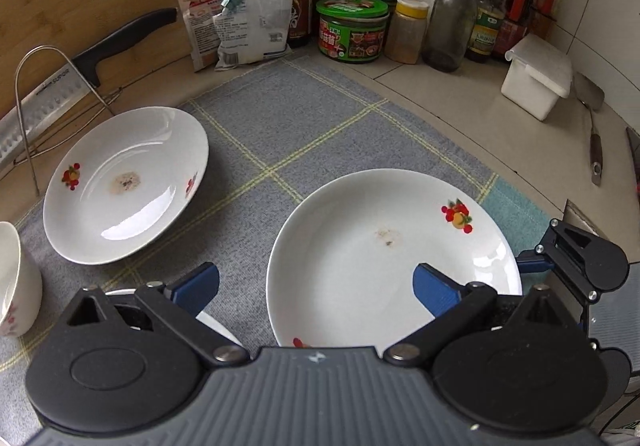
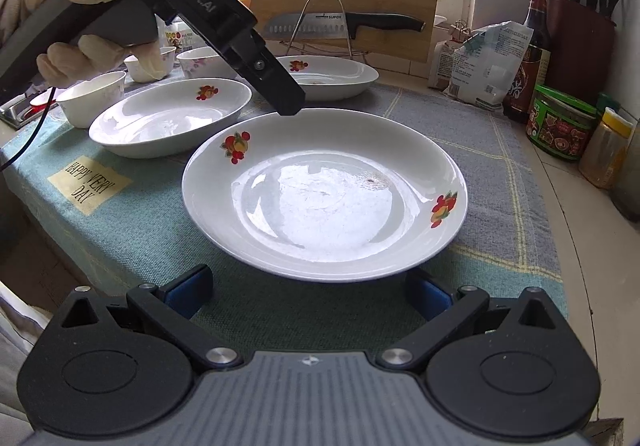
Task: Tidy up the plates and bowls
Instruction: 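Lift the plate with the left gripper and carry it toward the sauce jars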
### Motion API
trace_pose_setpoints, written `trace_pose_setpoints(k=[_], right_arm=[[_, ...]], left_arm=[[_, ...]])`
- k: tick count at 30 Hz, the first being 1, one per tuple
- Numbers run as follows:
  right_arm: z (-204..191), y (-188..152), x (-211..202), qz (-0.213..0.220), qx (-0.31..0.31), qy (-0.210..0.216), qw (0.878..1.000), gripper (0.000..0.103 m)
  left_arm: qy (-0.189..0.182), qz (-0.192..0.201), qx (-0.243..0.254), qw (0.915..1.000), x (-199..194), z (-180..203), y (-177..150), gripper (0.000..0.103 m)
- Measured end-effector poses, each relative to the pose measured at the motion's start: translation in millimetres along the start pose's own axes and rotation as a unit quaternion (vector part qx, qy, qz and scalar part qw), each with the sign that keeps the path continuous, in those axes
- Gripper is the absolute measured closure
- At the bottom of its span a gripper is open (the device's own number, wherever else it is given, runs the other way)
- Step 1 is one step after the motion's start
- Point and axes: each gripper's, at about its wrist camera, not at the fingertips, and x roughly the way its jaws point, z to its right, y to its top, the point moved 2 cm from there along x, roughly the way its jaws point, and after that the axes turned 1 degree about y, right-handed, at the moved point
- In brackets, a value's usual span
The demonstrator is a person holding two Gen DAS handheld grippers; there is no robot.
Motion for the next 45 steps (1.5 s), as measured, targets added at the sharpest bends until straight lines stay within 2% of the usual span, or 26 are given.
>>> trace_pose_setpoints(k=[11,15,19,28,31,45], right_arm=[[4,4,4,-0.001,0.007,-0.010,1.000,0.000],[6,6,6,-0.003,0.006,-0.009,1.000,0.000],[8,7,7,-0.006,0.009,-0.013,1.000,0.000],[12,9,8,-0.014,0.012,-0.015,1.000,0.000],[13,11,9,-0.017,0.010,-0.010,1.000,0.000],[10,16,11,-0.024,-0.006,0.000,1.000,0.001]], left_arm=[[-0.070,-0.056,0.053,0.9945,38,-4,18,0.008],[-0.086,-0.069,0.064,0.9918,44,-5,20,0.017],[-0.100,-0.082,0.064,0.9896,50,-7,21,0.022],[-0.114,-0.099,0.073,0.9858,59,-9,22,0.023],[-0.121,-0.105,0.073,0.9843,61,-9,22,0.028],[-0.129,-0.111,0.086,0.9816,63,-8,25,0.028]])
